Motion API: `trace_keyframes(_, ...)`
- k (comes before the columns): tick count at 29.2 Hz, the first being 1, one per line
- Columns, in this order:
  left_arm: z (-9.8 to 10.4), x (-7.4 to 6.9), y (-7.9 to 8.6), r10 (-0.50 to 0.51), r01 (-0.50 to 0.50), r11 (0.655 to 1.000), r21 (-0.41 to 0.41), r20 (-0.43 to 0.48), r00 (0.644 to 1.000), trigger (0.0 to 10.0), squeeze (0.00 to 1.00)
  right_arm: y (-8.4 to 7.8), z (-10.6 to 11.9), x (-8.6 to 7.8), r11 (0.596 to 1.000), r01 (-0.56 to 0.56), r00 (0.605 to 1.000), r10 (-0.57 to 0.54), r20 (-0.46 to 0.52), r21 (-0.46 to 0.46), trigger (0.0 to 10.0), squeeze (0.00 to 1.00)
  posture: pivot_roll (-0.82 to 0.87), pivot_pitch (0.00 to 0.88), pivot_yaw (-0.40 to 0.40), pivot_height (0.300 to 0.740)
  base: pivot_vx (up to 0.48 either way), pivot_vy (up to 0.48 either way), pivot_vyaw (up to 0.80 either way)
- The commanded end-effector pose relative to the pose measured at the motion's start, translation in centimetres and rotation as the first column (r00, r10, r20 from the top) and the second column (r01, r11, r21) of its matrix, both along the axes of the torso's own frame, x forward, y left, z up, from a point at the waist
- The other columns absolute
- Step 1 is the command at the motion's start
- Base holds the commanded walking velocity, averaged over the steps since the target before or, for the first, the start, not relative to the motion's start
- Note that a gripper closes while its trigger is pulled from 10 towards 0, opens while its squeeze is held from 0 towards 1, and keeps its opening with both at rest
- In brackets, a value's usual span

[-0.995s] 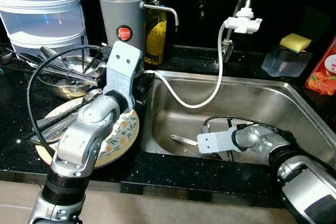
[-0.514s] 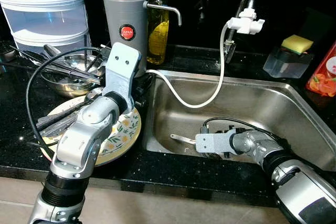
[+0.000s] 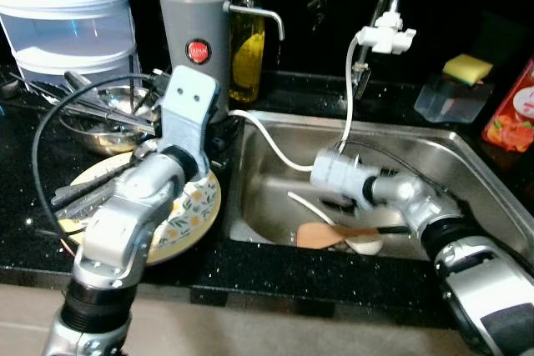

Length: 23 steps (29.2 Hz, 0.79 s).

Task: Kitchen organization

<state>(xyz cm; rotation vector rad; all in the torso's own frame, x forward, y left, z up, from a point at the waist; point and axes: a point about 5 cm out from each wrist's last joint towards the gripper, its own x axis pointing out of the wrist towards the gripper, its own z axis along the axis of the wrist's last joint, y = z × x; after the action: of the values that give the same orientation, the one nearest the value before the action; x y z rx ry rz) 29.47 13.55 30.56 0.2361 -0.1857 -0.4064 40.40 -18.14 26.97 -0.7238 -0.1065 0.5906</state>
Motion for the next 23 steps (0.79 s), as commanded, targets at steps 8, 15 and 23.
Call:
trace_keyframes(8,-1.4,-3.7,3.0,0.023,-0.018,0.999,0.038,-0.148,0.989,10.0,0.0,-2.8,2.3,-0.8,0.881,0.097,0.992,-0.123,0.024,0.464,10.0,0.0,0.19,0.124,-0.067,0.74,0.0,0.0,0.0)
trace_keyframes(15,-2.2,-4.2,6.3,0.283,-0.264,0.957,0.123,-0.178,0.942,10.0,0.0,-1.6,2.6,-2.1,0.766,-0.035,0.999,0.039,0.008,0.642,10.0,0.0,0.21,0.112,-0.079,0.74,0.0,0.0,0.0)
trace_keyframes(23,-2.5,-3.5,7.6,0.352,-0.33,0.935,0.132,-0.223,0.909,10.0,0.0,1.5,2.7,-3.4,0.751,-0.164,0.981,0.189,0.03,0.639,10.0,0.0,0.22,0.104,-0.09,0.74,0.0,0.0,0.0)
